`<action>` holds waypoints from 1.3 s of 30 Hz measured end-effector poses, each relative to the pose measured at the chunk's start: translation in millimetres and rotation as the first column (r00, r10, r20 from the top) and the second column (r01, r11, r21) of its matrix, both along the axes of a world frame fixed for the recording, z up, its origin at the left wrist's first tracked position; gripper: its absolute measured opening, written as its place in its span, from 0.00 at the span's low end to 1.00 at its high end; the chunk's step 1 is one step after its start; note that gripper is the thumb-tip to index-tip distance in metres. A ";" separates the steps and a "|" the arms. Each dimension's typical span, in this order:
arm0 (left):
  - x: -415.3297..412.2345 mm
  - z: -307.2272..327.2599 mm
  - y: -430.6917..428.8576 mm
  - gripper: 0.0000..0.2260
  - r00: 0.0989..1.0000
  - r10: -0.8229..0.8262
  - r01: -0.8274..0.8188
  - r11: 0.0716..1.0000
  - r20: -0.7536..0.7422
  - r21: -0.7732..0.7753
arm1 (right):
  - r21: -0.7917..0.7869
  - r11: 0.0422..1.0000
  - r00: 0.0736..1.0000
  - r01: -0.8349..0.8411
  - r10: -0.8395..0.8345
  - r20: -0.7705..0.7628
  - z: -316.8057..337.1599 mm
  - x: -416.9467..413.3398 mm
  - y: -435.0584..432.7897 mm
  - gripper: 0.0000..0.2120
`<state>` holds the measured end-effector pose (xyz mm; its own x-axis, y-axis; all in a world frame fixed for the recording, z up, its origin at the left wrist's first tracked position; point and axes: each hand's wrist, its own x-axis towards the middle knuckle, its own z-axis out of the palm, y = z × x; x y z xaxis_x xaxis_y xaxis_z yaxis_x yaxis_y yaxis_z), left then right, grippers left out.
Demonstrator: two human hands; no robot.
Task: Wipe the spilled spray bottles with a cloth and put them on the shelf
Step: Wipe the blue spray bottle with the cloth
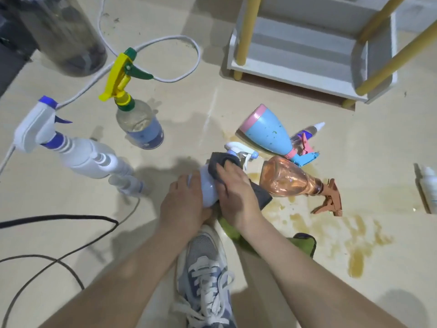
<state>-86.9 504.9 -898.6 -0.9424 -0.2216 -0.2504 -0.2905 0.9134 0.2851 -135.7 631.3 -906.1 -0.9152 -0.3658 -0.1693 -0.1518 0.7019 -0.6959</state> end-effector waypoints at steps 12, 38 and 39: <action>14.9 15.7 2.1 0.20 0.832 0.415 -0.542 0.464 0.369 0.701 | -0.181 0.979 0.983 0.093 -0.061 0.174 11.8 48.2 24.1 0.19; 7.7 17.7 -17.9 0.33 0.940 0.314 -0.336 0.790 0.132 0.513 | 0.185 0.983 0.999 -0.010 0.002 0.044 -13.0 -41.1 -37.9 0.22; 8.1 17.3 -17.9 0.31 0.938 0.319 -0.343 0.798 0.135 0.496 | 0.154 0.987 0.999 -0.040 0.035 0.035 -8.1 -33.0 -41.1 0.21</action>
